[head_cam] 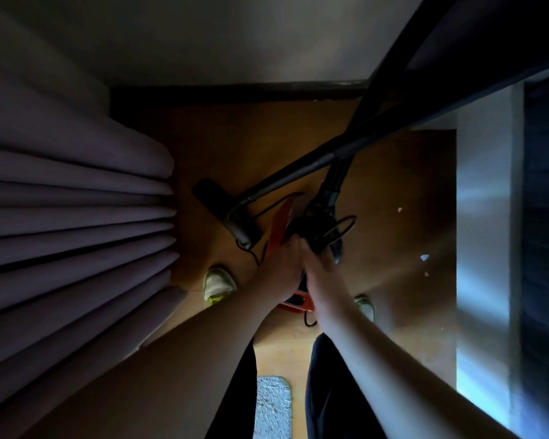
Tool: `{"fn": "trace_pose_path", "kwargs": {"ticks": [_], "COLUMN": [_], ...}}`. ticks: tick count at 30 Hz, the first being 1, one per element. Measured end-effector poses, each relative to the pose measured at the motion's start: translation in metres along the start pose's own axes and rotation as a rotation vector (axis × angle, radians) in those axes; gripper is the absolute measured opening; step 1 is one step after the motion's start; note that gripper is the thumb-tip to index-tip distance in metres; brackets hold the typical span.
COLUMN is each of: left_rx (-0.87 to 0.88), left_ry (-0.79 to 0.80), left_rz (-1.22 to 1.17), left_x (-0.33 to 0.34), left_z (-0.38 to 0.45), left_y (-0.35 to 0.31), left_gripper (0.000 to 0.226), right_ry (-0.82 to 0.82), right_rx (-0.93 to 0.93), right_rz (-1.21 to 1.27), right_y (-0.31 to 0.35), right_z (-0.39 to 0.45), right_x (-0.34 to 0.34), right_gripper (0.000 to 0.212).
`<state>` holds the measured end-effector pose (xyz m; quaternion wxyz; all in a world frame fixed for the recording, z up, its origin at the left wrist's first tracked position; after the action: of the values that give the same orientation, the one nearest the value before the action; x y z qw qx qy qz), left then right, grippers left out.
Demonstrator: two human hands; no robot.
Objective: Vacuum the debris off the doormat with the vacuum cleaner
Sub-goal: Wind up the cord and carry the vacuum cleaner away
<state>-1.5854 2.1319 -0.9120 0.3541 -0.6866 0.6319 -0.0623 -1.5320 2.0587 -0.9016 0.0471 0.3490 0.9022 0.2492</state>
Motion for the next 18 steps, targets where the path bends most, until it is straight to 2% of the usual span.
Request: {"fn": "trace_pose_path", "kwargs": {"ticks": [2,5,8,10,12,14,18], "left_rx": [0.014,0.008,0.035,0.092,0.097,0.054,0.085], "left_ry": [0.087,0.112,0.063,0.181,0.331,0.410,0.414], "left_rz": [0.168,0.310,0.147,0.024,0.055,0.121,0.198], "left_x": [0.007,0.008,-0.015,-0.027,-0.037,-0.050,-0.081], "left_z": [-0.008,-0.013,-0.014,-0.012,-0.008,-0.002,0.007], "left_y": [-0.005,0.001,0.008,0.012,0.016,0.013,-0.016], "left_gripper": [0.038,0.047,0.059,0.061,0.056,0.050,0.037], "right_ry": [-0.034,-0.167,-0.187,-0.252,-0.271,-0.224,-0.200], "right_rx": [0.064,0.155,0.119,0.099,0.073,0.050,0.029], "right_rz": [0.024,0.018,0.017,-0.043,-0.050,-0.016,0.065], "right_y": [-0.005,-0.007,0.003,0.010,0.011,0.010,0.021], "right_z": [0.006,0.019,0.029,0.033,0.036,0.037,0.040], "right_x": [0.006,0.007,0.021,0.020,0.015,0.017,0.015], "right_gripper": [0.053,0.057,0.045,0.028,0.033,0.032,0.027]}}
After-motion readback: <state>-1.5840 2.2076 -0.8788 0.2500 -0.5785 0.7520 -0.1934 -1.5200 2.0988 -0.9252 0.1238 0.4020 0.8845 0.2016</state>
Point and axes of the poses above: each hand's wrist, its own z-axis towards the middle knuckle, its own x-axis out of the palm, y = z × x, the point moved 6 cm from there along z, towards the middle knuckle, and after that the axes turned 3 degrees about y, right-handed, at the moved point
